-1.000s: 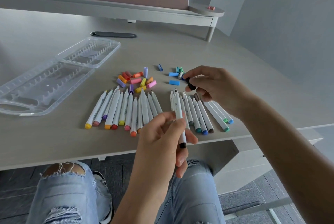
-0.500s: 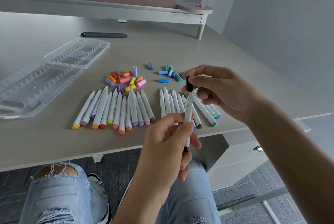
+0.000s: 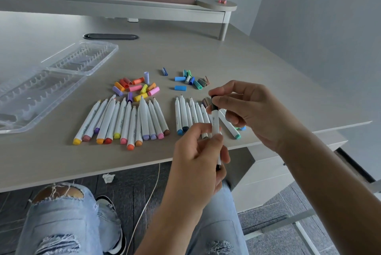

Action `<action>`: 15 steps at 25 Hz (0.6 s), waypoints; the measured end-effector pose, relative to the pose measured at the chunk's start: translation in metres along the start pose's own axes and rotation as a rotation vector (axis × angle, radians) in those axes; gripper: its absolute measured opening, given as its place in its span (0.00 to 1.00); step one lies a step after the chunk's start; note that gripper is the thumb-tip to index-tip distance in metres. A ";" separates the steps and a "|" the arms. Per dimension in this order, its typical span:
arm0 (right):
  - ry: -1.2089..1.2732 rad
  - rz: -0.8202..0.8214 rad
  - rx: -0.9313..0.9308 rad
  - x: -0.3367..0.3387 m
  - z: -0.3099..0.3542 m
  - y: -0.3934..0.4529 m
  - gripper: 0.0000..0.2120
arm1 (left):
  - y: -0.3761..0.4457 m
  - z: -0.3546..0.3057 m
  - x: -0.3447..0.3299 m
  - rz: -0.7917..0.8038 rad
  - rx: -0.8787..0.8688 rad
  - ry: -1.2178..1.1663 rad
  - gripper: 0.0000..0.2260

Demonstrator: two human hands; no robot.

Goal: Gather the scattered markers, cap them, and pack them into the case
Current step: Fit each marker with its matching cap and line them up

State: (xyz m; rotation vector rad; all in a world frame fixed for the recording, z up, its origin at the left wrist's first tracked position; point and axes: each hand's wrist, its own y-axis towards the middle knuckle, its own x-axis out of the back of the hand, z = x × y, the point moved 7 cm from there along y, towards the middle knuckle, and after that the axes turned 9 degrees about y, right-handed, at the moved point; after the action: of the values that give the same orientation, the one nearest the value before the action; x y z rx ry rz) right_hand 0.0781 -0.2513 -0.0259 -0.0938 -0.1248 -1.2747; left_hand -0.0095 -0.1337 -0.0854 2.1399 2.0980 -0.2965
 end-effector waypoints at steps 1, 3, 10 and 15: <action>-0.033 -0.001 0.002 0.000 0.000 0.000 0.06 | 0.001 0.001 -0.002 -0.006 -0.005 0.008 0.03; -0.075 -0.054 -0.009 0.010 -0.002 0.008 0.06 | 0.003 0.001 -0.004 -0.002 -0.030 0.046 0.05; -0.703 -0.331 -0.051 0.078 -0.030 0.079 0.07 | -0.017 0.012 -0.008 0.012 0.011 0.093 0.09; -0.852 -0.324 -0.074 0.064 -0.041 0.088 0.10 | -0.022 0.015 -0.003 -0.002 0.000 0.096 0.10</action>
State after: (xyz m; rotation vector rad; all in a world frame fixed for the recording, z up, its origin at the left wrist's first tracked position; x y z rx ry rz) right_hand 0.1823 -0.2920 -0.0574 -0.7030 -0.8518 -1.4900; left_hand -0.0321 -0.1398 -0.0980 2.1938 2.1509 -0.1978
